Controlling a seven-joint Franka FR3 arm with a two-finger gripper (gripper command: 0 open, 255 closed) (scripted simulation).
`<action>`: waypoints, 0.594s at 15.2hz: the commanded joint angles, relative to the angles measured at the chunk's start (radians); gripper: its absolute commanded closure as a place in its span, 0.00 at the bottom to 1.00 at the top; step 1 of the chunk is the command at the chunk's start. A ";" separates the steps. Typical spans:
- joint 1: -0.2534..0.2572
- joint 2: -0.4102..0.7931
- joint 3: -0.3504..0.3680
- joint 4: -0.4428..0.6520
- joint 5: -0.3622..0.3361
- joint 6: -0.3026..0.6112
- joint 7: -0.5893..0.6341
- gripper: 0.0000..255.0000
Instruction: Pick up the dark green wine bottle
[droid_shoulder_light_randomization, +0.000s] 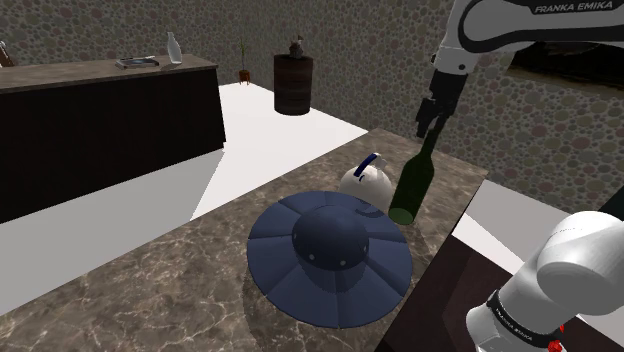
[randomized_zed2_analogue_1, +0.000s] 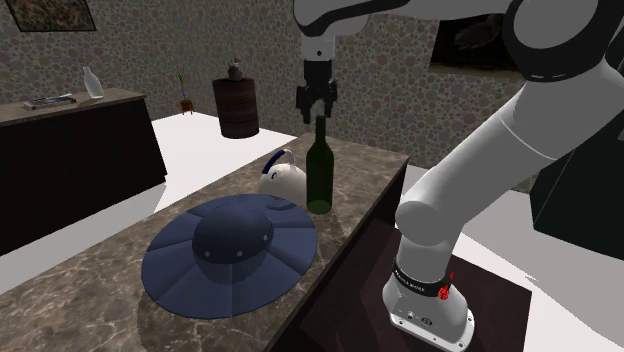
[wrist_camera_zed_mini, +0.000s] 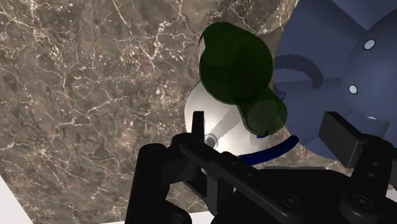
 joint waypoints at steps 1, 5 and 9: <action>-0.001 -0.001 -0.003 -0.028 -0.002 0.027 -0.003 0.00; -0.002 -0.003 -0.004 -0.036 -0.003 0.033 -0.004 1.00; -0.002 -0.003 -0.004 -0.036 -0.003 0.034 -0.004 1.00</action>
